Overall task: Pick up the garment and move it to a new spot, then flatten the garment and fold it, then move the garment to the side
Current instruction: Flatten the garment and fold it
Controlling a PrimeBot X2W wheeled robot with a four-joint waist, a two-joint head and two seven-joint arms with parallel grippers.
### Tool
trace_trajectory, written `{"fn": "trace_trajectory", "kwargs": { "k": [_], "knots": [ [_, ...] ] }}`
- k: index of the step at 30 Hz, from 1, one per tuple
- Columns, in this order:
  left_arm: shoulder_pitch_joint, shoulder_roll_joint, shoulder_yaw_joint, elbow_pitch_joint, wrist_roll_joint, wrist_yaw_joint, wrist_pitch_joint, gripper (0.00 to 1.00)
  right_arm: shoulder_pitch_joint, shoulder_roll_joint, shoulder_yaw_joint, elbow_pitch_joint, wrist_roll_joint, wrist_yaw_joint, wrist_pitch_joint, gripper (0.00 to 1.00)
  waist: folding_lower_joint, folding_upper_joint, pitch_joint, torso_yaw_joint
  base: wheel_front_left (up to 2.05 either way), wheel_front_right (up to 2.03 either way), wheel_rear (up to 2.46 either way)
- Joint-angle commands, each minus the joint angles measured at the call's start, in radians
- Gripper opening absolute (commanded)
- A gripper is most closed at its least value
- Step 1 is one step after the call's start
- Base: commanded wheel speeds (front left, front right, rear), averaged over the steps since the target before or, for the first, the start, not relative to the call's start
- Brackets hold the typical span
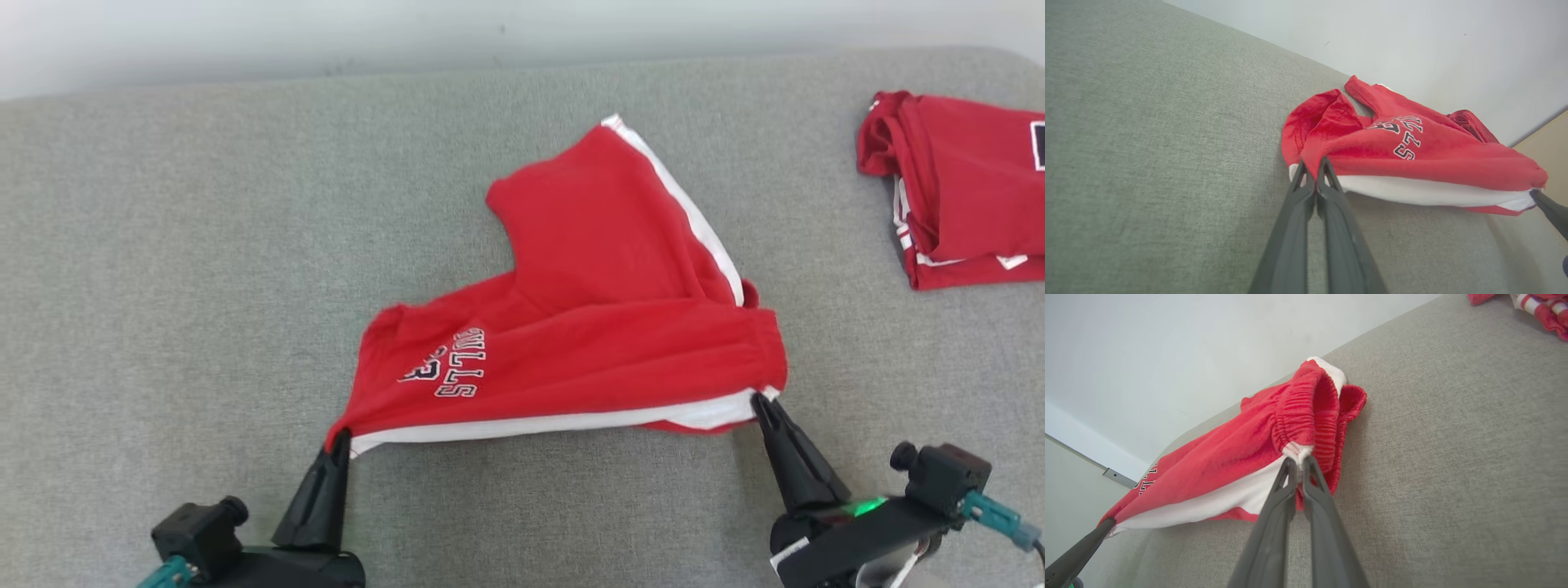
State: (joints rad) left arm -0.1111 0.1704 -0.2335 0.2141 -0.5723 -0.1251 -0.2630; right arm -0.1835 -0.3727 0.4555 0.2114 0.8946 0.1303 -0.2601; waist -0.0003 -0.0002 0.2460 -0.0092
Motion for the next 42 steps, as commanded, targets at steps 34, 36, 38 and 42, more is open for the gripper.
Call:
{"fn": "trace_trajectory", "kwargs": {
  "k": [34, 36, 38, 42],
  "knots": [
    [0.166, -0.080, 0.365, -0.227, 0.335, -0.004, -0.001, 1.00, 0.248, 0.147, -0.327, -0.237, -0.497, 0.000, -0.006, 1.00, 0.0003, 0.0002, -0.170, 0.025, 0.00, 0.00, 0.00],
    [0.189, -0.086, 0.376, -0.225, 0.340, -0.004, -0.001, 1.00, 0.273, 0.170, -0.349, -0.244, -0.502, 0.000, -0.006, 1.00, 0.0003, 0.0002, -0.179, 0.026, 0.00, 0.00, 0.00],
    [0.207, -0.092, 0.381, -0.226, 0.330, -0.004, -0.001, 1.00, 0.289, 0.178, -0.361, -0.249, -0.513, 0.000, -0.006, 1.00, 0.0003, 0.0002, -0.184, 0.028, 0.00, 0.00, 0.00],
    [0.238, -0.095, 0.366, -0.204, 0.341, -0.005, -0.001, 1.00, 0.316, 0.185, -0.352, -0.227, -0.545, 0.000, -0.005, 1.00, 0.0003, 0.0002, -0.192, 0.030, 0.00, 0.00, 0.00]
  ]
}}
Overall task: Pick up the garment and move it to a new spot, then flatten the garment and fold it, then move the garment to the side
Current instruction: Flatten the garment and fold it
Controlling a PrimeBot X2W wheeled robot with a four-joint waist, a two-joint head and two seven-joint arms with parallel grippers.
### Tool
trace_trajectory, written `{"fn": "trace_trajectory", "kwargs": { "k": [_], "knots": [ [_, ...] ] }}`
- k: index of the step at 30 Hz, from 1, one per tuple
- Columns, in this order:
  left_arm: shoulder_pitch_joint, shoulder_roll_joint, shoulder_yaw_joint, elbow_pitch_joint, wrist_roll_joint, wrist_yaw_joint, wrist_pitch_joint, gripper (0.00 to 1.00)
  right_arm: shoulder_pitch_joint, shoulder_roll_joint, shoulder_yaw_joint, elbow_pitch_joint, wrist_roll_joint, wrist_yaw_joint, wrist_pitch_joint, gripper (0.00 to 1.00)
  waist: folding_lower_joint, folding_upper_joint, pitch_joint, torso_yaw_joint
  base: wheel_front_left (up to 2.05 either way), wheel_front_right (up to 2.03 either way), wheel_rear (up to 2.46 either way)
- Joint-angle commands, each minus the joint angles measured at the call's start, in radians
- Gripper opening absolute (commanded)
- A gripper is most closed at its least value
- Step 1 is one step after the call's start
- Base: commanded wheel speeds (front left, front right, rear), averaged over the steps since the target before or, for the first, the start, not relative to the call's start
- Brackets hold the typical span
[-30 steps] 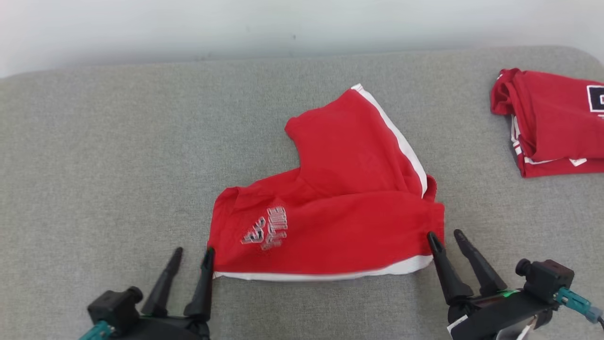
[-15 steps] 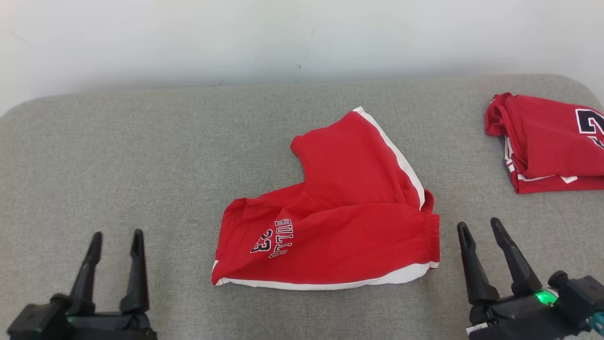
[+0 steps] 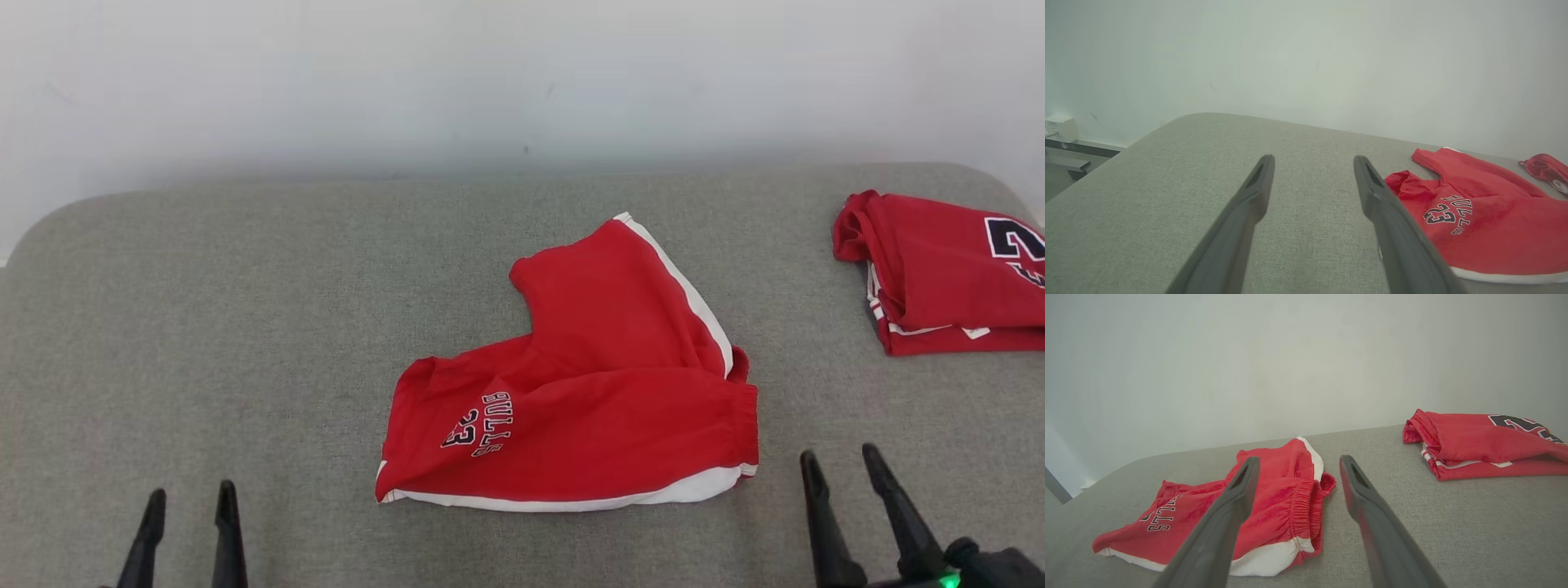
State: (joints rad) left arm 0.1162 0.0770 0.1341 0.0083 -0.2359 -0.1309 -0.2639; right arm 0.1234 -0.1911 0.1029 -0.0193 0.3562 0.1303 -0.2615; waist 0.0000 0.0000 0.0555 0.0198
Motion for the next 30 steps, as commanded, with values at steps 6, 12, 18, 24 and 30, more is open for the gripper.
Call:
{"fn": "trace_trajectory", "kwargs": {
  "k": [6, 12, 18, 24, 30],
  "knots": [
    [0.019, -0.004, -0.017, 0.030, 0.024, 0.001, 0.000, 1.00, 0.018, 0.015, 0.002, 0.029, -0.030, 0.000, -0.004, 1.00, 0.0000, 0.0000, -0.010, 0.004, 0.00, 0.00, 0.00],
    [0.012, 0.008, -0.017, 0.039, 0.023, 0.001, 0.000, 1.00, 0.021, 0.013, 0.010, 0.027, -0.053, 0.000, -0.004, 1.00, 0.0000, 0.0000, -0.014, 0.006, 0.00, 0.00, 0.00],
    [0.009, 0.014, -0.030, 0.039, 0.023, 0.001, 0.000, 1.00, 0.018, -0.006, 0.028, 0.041, -0.064, 0.000, -0.004, 1.00, 0.0000, 0.0000, -0.009, 0.007, 0.00, 0.00, 0.00],
    [-0.023, 0.053, -0.139, 0.066, 0.006, 0.001, 0.000, 1.00, -0.027, -0.067, 0.081, 0.095, -0.052, 0.000, -0.004, 1.00, 0.0000, 0.0000, 0.020, 0.003, 0.00, 0.00, 0.00],
    [-0.107, 0.123, -0.306, 0.136, -0.020, 0.001, 0.000, 1.00, -0.124, -0.165, 0.189, 0.190, -0.028, 0.000, -0.004, 1.00, 0.0000, 0.0000, 0.069, 0.002, 0.00, 0.00, 0.00]
  ]
}}
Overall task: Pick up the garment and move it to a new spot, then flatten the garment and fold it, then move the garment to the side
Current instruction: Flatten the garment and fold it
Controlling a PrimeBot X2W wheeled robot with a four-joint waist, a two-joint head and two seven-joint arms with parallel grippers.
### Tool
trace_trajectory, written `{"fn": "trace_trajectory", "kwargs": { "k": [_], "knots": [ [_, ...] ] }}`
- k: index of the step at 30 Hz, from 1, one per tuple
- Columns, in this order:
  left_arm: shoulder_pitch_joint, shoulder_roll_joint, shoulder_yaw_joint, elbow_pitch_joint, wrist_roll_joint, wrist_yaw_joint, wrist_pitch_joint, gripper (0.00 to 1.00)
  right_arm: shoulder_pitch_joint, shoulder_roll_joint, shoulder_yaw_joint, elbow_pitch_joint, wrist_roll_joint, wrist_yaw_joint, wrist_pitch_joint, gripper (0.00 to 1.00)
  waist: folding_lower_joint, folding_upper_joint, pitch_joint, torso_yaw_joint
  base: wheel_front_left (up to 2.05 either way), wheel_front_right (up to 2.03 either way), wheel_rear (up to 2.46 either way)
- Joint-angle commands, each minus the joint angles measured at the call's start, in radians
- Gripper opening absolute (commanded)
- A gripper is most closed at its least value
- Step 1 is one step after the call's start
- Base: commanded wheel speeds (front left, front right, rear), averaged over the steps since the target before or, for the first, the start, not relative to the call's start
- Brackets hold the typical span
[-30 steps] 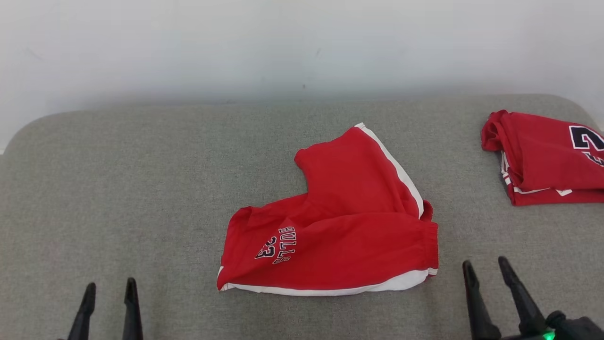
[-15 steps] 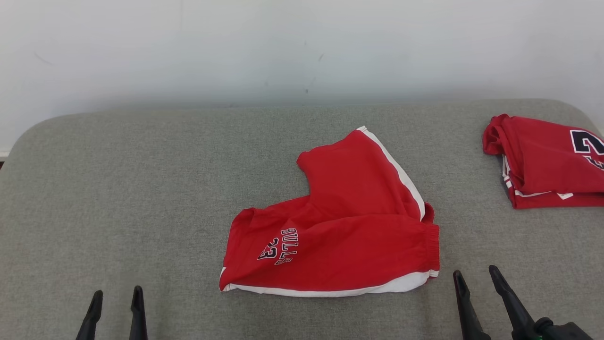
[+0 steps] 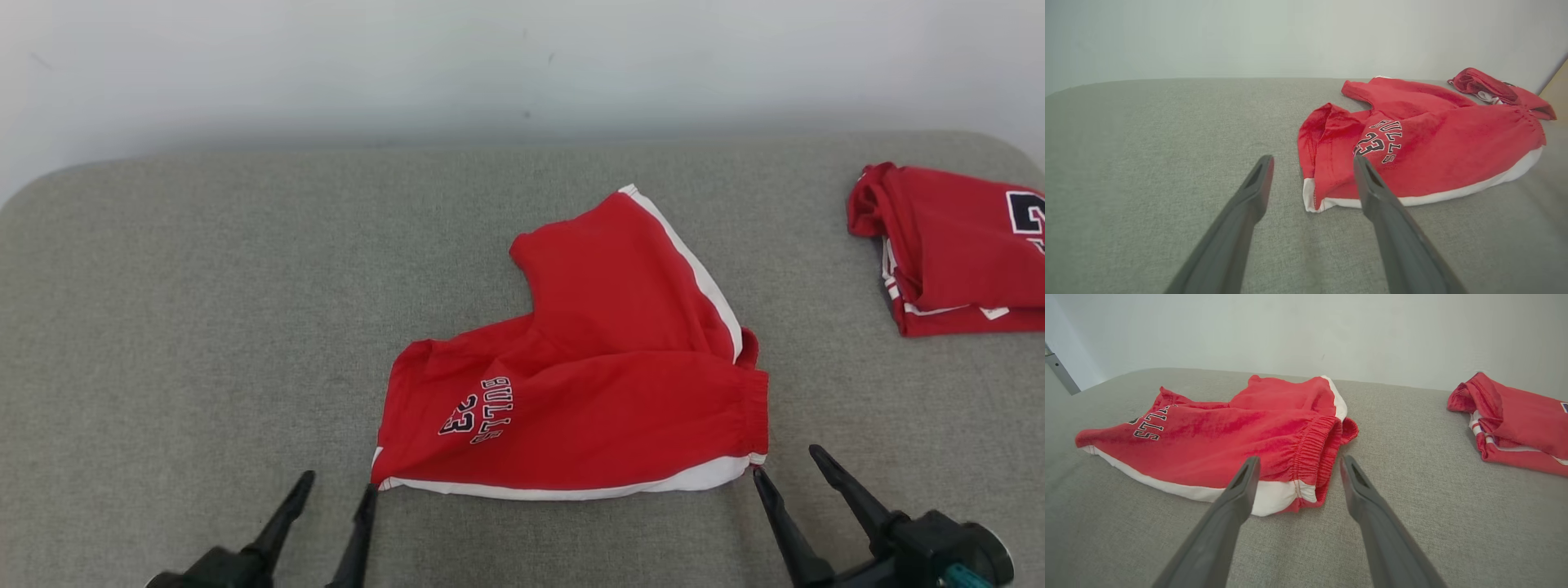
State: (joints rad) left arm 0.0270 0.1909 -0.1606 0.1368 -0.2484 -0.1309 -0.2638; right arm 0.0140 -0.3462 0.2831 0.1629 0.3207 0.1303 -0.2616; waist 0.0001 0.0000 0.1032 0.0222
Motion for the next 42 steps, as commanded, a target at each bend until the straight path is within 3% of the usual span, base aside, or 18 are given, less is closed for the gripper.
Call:
{"fn": "trace_trajectory", "kwargs": {
  "k": [1, 8, 16, 24, 25, 26, 27, 28, 29, 30, 42],
  "knots": [
    [-0.036, 0.022, -0.042, 0.023, -0.015, 0.001, 0.000, 1.00, -0.033, -0.026, 0.027, 0.025, 0.013, 0.000, -0.004, 1.00, -0.0001, 0.0000, 0.032, -0.001, 0.00, 0.00, 0.00],
    [-0.168, 0.107, -0.234, 0.161, -0.078, 0.001, 0.000, 1.00, -0.190, -0.131, 0.190, 0.130, 0.068, 0.000, -0.004, 1.00, -0.0001, 0.0000, 0.104, -0.006, 0.00, 0.00, 0.00],
    [-0.256, 0.127, -0.308, 0.225, -0.109, 0.001, 0.000, 1.00, -0.295, -0.223, 0.365, 0.152, 0.155, 0.000, -0.004, 1.00, -0.0001, 0.0000, 0.138, 0.003, 0.00, 0.00, 0.00],
    [-0.326, 0.128, -0.383, 0.252, -0.128, 0.001, 0.000, 1.00, -0.333, -0.266, 0.444, 0.133, 0.205, 0.000, -0.004, 1.00, -0.0001, 0.0000, 0.150, 0.013, 0.00, 0.00, 0.00],
    [-0.329, 0.126, -0.389, 0.255, -0.137, 0.001, 0.000, 0.83, -0.333, -0.269, 0.448, 0.128, 0.212, 0.000, -0.004, 0.93, -0.0001, 0.0000, 0.151, 0.013, 0.00, 0.00, 0.00],
    [-0.332, 0.127, -0.394, 0.258, -0.142, 0.001, 0.000, 0.47, -0.330, -0.273, 0.452, 0.125, 0.215, 0.000, -0.004, 0.57, -0.0001, 0.0000, 0.151, 0.013, 0.00, 0.00, 0.00],
    [-0.336, 0.129, -0.397, 0.260, -0.146, 0.001, 0.000, 0.15, -0.324, -0.276, 0.461, 0.114, 0.223, 0.000, -0.004, 0.39, -0.0001, 0.0000, 0.151, 0.013, 0.00, 0.00, 0.00],
    [-0.337, 0.129, -0.401, 0.262, -0.148, 0.001, 0.000, 0.00, -0.320, -0.279, 0.470, 0.103, 0.223, 0.000, -0.004, 0.24, -0.0001, 0.0000, 0.150, 0.013, 0.00, 0.00, 0.00],
    [-0.337, 0.129, -0.401, 0.262, -0.148, 0.001, 0.000, 0.00, -0.320, -0.279, 0.470, 0.103, 0.223, 0.000, -0.004, 0.24, -0.0001, 0.0000, 0.150, 0.013, 0.00, 0.00, 0.00],
    [-0.336, 0.129, -0.405, 0.264, -0.149, 0.001, 0.000, 0.00, -0.315, -0.286, 0.474, 0.095, 0.223, 0.000, -0.004, 0.00, -0.0001, 0.0000, 0.147, 0.013, 0.00, 0.00, 0.00],
    [-0.287, 0.139, -0.339, 0.169, -0.172, 0.001, 0.000, 0.00, -0.276, -0.292, 0.427, -0.027, 0.305, 0.000, -0.004, 0.00, -0.0001, 0.0000, 0.101, 0.012, 0.00, 0.00, 0.00]
  ]
}}
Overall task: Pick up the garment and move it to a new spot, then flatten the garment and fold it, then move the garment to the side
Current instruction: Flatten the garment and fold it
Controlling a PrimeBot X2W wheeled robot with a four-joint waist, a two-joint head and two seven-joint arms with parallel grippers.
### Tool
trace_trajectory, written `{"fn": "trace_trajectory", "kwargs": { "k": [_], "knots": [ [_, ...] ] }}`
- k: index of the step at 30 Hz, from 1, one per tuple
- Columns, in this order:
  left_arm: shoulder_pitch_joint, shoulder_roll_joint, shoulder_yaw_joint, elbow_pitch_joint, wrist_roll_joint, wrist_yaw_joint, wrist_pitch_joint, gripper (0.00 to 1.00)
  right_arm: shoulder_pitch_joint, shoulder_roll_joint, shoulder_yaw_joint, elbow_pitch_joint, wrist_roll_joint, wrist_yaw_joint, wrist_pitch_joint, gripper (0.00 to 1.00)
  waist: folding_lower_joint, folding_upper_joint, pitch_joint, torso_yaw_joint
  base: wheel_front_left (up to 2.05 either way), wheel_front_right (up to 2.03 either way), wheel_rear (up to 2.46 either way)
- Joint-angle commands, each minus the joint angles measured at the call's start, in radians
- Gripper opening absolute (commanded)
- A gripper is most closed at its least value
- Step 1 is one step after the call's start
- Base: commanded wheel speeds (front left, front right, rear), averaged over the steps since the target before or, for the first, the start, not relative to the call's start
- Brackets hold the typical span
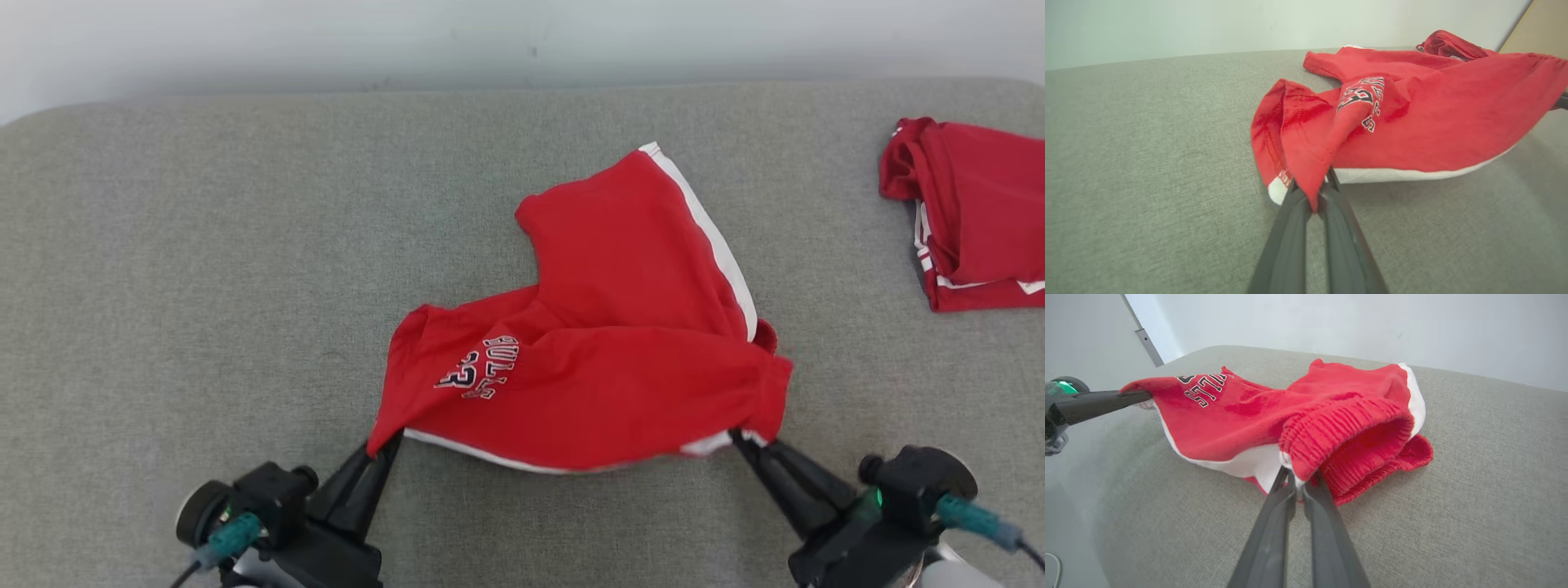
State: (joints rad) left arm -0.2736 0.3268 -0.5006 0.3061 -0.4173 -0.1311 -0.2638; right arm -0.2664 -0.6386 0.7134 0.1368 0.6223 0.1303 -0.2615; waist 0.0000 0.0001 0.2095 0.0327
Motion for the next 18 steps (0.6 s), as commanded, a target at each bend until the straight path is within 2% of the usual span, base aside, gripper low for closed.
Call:
{"fn": "trace_trajectory", "kwargs": {
  "k": [1, 5, 9, 14, 18],
  "knots": [
    [0.010, 0.003, 0.009, -0.012, -0.013, 0.002, 0.000, 0.00, 0.004, 0.009, -0.012, -0.012, 0.026, 0.000, -0.005, 0.00, 0.0000, -0.0001, -0.010, 0.004, 0.00, 0.00, 0.00],
    [-0.065, 0.029, 0.019, -0.056, -0.043, 0.002, 0.000, 0.00, -0.050, 0.008, -0.014, -0.047, 0.085, 0.000, -0.005, 0.00, 0.0000, -0.0001, -0.013, 0.008, 0.00, 0.00, 0.00],
    [-0.206, 0.075, -0.010, -0.070, -0.076, 0.002, 0.000, 0.00, -0.170, -0.001, 0.002, -0.054, 0.150, 0.000, 0.001, 0.00, 0.0000, -0.0001, 0.019, 0.004, 0.00, 0.00, 0.00],
    [-0.502, 0.134, -0.072, -0.032, -0.185, 0.002, 0.009, 0.00, -0.415, 0.013, -0.008, -0.057, 0.260, 0.000, 0.063, 0.00, 0.0000, -0.0001, 0.134, -0.008, 0.00, 0.00, 0.00],
    [-0.788, 0.159, -0.113, 0.017, -0.293, 0.001, 0.053, 0.00, -0.651, 0.027, -0.053, -0.028, 0.351, 0.000, 0.146, 0.00, 0.0000, -0.0001, 0.260, -0.016, 0.00, 0.00, 0.00]
  ]
}}
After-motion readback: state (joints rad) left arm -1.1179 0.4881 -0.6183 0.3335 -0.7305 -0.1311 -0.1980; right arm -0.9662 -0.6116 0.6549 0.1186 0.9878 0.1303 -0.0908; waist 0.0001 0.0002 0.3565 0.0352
